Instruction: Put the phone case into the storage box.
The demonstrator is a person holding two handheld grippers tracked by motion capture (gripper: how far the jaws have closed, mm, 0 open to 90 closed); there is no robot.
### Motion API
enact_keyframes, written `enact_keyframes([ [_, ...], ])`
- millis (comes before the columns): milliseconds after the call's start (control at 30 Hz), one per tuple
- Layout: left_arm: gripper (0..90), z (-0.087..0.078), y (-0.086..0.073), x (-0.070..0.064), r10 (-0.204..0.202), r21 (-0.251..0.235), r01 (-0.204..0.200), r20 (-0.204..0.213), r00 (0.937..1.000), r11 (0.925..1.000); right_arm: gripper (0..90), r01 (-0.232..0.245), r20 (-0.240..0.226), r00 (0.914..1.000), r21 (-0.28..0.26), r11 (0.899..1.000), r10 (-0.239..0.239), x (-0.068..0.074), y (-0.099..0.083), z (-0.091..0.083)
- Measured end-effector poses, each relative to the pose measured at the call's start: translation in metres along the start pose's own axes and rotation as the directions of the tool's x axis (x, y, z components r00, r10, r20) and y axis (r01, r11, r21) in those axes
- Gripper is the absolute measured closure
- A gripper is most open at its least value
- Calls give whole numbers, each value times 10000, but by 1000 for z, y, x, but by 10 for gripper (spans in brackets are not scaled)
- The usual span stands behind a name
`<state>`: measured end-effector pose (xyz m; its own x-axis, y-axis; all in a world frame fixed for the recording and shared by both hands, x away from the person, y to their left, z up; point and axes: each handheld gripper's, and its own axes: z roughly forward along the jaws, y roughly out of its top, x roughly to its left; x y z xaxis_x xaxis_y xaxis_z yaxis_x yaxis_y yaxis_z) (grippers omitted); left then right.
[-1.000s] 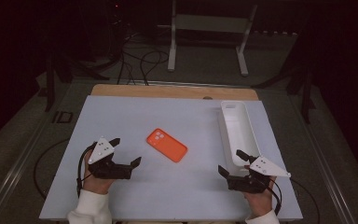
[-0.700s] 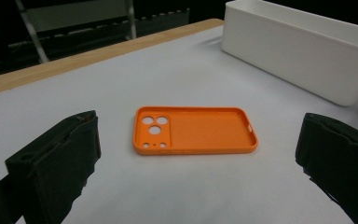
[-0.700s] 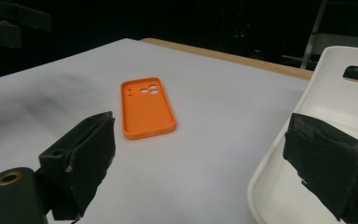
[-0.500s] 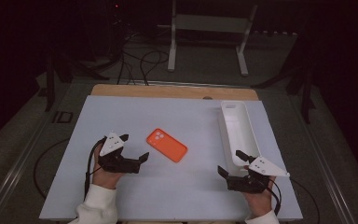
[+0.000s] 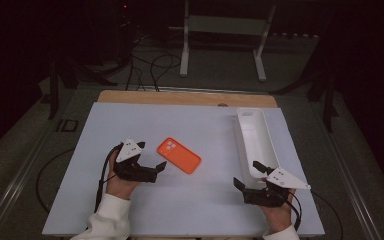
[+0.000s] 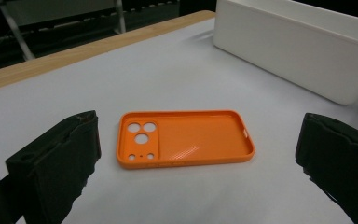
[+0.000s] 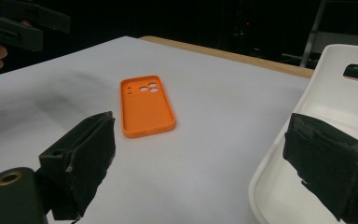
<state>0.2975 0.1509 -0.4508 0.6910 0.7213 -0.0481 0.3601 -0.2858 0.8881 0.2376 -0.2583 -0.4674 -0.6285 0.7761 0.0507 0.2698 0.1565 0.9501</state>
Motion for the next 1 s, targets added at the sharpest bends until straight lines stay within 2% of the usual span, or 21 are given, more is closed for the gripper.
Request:
enact_keyframes([
  [1000, 5, 35, 12, -13, 554, 491, -572, 360, 9978, 9972, 90, 6, -24, 10000, 59, 10000, -6, 0, -1, 1],
])
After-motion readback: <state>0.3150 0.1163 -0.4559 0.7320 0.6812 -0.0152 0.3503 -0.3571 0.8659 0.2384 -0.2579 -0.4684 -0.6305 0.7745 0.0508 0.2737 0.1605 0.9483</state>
